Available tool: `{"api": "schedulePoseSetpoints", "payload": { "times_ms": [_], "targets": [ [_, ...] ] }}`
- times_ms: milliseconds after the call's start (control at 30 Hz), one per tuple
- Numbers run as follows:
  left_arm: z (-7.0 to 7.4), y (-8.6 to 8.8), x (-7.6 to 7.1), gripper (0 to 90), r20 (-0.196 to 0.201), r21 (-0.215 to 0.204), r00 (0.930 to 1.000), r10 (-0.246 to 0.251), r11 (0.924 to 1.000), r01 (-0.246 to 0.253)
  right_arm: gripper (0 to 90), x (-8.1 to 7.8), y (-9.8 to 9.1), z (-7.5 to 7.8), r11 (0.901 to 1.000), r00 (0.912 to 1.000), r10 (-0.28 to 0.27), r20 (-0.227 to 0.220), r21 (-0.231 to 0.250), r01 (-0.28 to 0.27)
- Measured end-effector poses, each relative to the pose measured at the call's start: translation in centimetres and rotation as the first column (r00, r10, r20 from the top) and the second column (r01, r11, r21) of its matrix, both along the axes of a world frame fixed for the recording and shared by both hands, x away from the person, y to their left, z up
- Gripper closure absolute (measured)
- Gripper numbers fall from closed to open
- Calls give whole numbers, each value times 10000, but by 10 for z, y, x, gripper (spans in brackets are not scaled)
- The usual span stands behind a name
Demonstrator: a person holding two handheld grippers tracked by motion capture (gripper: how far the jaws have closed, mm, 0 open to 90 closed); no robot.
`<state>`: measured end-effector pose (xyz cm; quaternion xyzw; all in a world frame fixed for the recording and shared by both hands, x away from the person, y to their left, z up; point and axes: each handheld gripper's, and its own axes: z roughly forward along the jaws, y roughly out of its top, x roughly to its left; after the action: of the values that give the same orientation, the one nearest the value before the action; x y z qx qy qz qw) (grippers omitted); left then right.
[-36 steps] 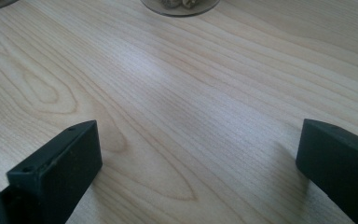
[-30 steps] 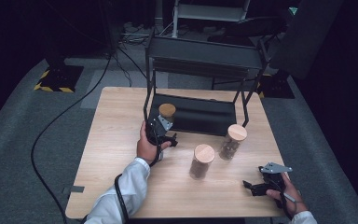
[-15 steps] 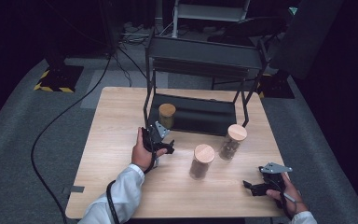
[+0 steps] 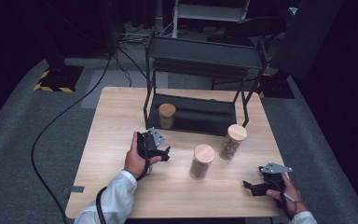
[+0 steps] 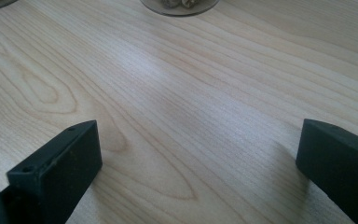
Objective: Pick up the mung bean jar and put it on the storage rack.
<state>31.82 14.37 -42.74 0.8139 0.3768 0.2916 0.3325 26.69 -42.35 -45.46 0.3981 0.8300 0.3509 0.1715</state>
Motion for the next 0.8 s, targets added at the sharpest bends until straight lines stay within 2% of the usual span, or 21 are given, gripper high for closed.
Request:
{"api": "schedulePoseSetpoints", "payload": {
  "times_ms": [67,200,400,800],
  "targets": [
    [1,3,-2,29,-77,3,9999,-91,10000,91,0,0,0,0,10000,10000,-2,-4,2,2],
    [1,9,-11,28,89,149,9994,-330,9993,329,0,0,0,0,10000,10000,-2,-2,0,2],
    [0,20,-17,28,134,263,9983,-569,9981,565,0,0,0,0,10000,10000,0,-1,0,0],
    [0,38,-28,28,109,723,9916,-1287,9892,1276,0,0,0,0,10000,10000,-3,-5,4,3]
  ]
}}
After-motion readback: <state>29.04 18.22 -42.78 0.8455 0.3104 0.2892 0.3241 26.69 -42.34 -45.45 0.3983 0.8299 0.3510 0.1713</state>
